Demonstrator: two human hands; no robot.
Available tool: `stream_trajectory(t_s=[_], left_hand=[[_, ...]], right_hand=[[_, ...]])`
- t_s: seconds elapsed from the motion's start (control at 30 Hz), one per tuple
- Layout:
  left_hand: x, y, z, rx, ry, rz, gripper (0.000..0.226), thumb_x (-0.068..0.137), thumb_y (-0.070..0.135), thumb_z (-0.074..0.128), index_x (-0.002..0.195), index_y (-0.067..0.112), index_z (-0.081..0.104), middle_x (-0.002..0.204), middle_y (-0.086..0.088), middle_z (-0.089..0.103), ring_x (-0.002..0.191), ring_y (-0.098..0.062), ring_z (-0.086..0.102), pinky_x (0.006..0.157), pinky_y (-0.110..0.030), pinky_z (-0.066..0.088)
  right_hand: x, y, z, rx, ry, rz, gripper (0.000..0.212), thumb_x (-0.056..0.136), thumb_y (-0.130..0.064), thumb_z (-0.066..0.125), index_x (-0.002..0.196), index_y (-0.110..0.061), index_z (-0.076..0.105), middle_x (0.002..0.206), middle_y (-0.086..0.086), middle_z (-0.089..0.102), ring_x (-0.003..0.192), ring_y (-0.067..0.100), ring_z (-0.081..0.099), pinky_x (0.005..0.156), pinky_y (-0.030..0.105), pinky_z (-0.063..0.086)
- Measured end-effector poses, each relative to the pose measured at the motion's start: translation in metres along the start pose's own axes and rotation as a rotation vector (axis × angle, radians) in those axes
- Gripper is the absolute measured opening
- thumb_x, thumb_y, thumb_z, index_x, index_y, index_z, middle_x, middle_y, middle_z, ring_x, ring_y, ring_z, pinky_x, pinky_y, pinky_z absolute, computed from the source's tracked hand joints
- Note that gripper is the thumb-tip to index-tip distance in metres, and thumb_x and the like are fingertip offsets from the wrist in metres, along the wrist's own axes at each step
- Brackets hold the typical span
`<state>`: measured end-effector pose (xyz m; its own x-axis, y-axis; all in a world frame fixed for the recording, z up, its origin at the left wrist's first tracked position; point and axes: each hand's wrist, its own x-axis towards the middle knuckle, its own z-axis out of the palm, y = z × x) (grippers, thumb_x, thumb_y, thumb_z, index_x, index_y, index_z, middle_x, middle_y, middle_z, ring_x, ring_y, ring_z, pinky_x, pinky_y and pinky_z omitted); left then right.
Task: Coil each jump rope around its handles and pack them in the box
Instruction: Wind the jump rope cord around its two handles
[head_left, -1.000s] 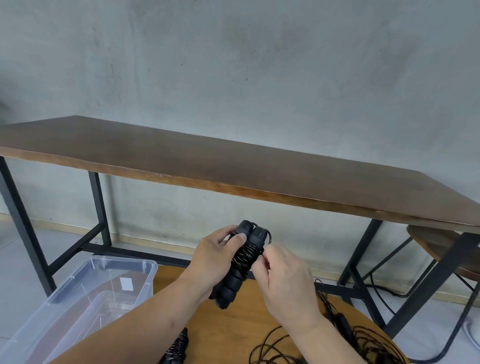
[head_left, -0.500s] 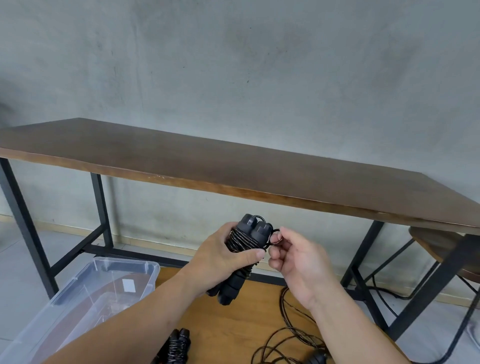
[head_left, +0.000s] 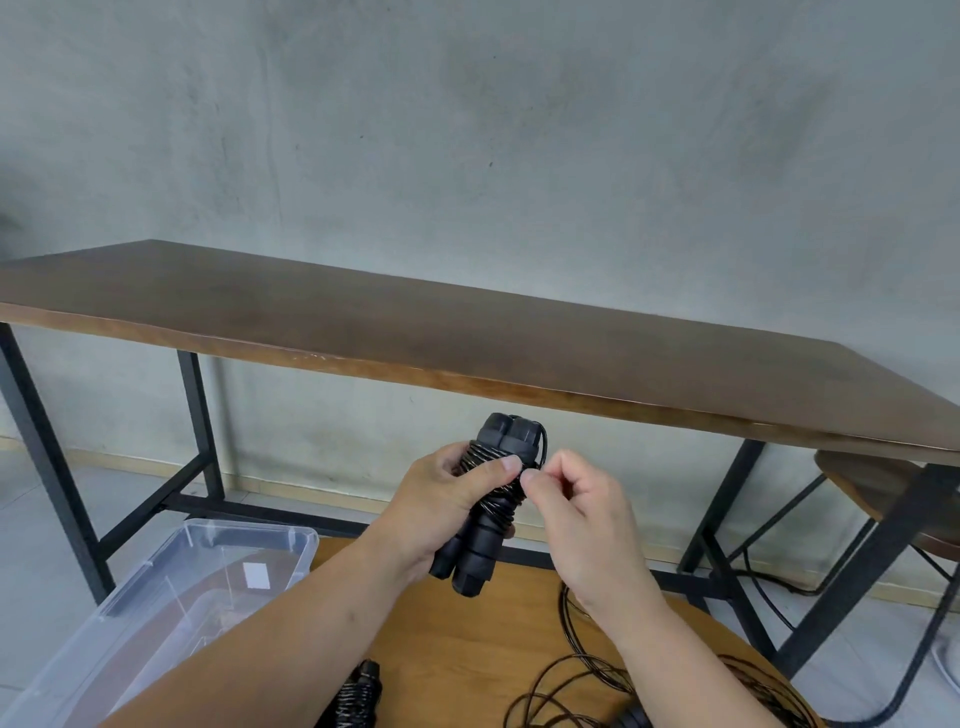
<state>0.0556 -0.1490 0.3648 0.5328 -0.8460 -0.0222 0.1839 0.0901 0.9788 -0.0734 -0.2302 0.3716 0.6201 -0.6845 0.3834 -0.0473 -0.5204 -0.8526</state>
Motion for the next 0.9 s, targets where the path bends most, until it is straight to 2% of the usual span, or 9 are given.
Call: stream_trajectory(t_s=[0.1, 0.17, 0.27, 0.37, 0.47, 0.57, 0.67, 0.77, 0.9], left_hand=[[0.004, -0.002, 0.001, 0.111, 0.062, 0.074, 0.028, 0.084, 0.028, 0.077, 0.109, 0.018, 0.068, 0.087, -0.008, 0.074, 0.071, -0.027, 0.069, 0.071, -0.041, 0.061], [0.006, -0.005, 0.002, 0.233, 0.124, 0.158, 0.034, 0.082, 0.036, 0.078, 0.113, 0.03, 0.064, 0.092, 0.001, 0.074, 0.078, -0.018, 0.071, 0.075, -0.035, 0.061], [0.008, -0.003, 0.005, 0.397, 0.103, 0.225, 0.043, 0.082, 0.05, 0.072, 0.119, 0.039, 0.054, 0.097, 0.009, 0.07, 0.085, -0.009, 0.068, 0.074, -0.024, 0.056], [0.01, -0.005, 0.001, 0.403, 0.095, 0.213, 0.052, 0.081, 0.065, 0.058, 0.125, 0.038, 0.051, 0.101, 0.008, 0.07, 0.088, -0.01, 0.069, 0.082, -0.033, 0.059], [0.014, -0.012, -0.002, 0.359, 0.137, 0.173, 0.042, 0.096, 0.06, 0.042, 0.127, 0.033, 0.054, 0.107, 0.004, 0.069, 0.096, -0.015, 0.069, 0.091, -0.042, 0.056], [0.014, -0.023, 0.002, 0.347, 0.157, 0.142, 0.038, 0.101, 0.052, 0.039, 0.128, 0.03, 0.055, 0.11, 0.005, 0.067, 0.101, -0.012, 0.064, 0.091, -0.033, 0.053], [0.013, -0.033, 0.007, 0.28, 0.184, 0.101, 0.035, 0.103, 0.047, 0.039, 0.127, 0.029, 0.055, 0.113, 0.003, 0.067, 0.103, -0.011, 0.064, 0.086, -0.026, 0.052], [0.012, -0.039, 0.016, 0.2, 0.209, 0.02, 0.03, 0.104, 0.043, 0.04, 0.123, 0.027, 0.058, 0.109, 0.001, 0.069, 0.1, -0.015, 0.067, 0.082, -0.026, 0.054], [0.014, -0.062, 0.026, 0.379, 0.277, -0.005, 0.037, 0.104, 0.047, 0.035, 0.124, 0.024, 0.055, 0.108, 0.003, 0.067, 0.101, -0.015, 0.063, 0.08, -0.026, 0.049]], right_hand=[[0.007, 0.001, 0.0, -0.294, -0.009, -0.083, 0.034, 0.098, -0.038, 0.055, 0.072, -0.015, 0.056, 0.061, -0.009, 0.053, 0.06, 0.01, 0.049, 0.052, 0.021, 0.04], [0.01, 0.002, 0.002, -0.311, 0.028, -0.058, 0.029, 0.098, -0.04, 0.052, 0.078, -0.021, 0.061, 0.072, -0.008, 0.058, 0.071, 0.008, 0.054, 0.055, 0.019, 0.043], [0.016, 0.003, 0.001, -0.314, 0.097, -0.038, 0.029, 0.097, -0.045, 0.05, 0.083, -0.022, 0.062, 0.092, -0.012, 0.052, 0.083, 0.0, 0.054, 0.062, 0.009, 0.043], [0.018, 0.004, -0.001, -0.1, 0.047, 0.096, 0.029, 0.098, -0.05, 0.044, 0.097, -0.026, 0.06, 0.091, -0.005, 0.062, 0.08, 0.008, 0.062, 0.066, 0.019, 0.05], [0.016, 0.015, -0.001, 0.058, 0.047, 0.227, 0.032, 0.102, -0.049, 0.036, 0.108, -0.029, 0.06, 0.094, -0.005, 0.065, 0.082, 0.012, 0.064, 0.07, 0.026, 0.054], [0.009, 0.03, 0.004, 0.136, 0.023, 0.268, 0.033, 0.101, -0.051, 0.036, 0.106, -0.032, 0.063, 0.098, -0.006, 0.069, 0.087, 0.012, 0.067, 0.077, 0.033, 0.057], [0.002, 0.046, 0.009, 0.292, -0.024, 0.406, 0.034, 0.099, -0.052, 0.045, 0.111, -0.027, 0.066, 0.102, -0.004, 0.073, 0.09, 0.014, 0.071, 0.082, 0.037, 0.057], [-0.003, 0.058, 0.007, 0.329, -0.107, 0.503, 0.034, 0.096, -0.05, 0.055, 0.106, -0.022, 0.072, 0.1, 0.0, 0.075, 0.093, 0.017, 0.07, 0.078, 0.034, 0.055], [-0.009, 0.078, 0.008, 0.309, -0.114, 0.53, 0.037, 0.097, -0.048, 0.054, 0.097, -0.017, 0.075, 0.092, 0.006, 0.075, 0.083, 0.018, 0.069, 0.074, 0.034, 0.056]])
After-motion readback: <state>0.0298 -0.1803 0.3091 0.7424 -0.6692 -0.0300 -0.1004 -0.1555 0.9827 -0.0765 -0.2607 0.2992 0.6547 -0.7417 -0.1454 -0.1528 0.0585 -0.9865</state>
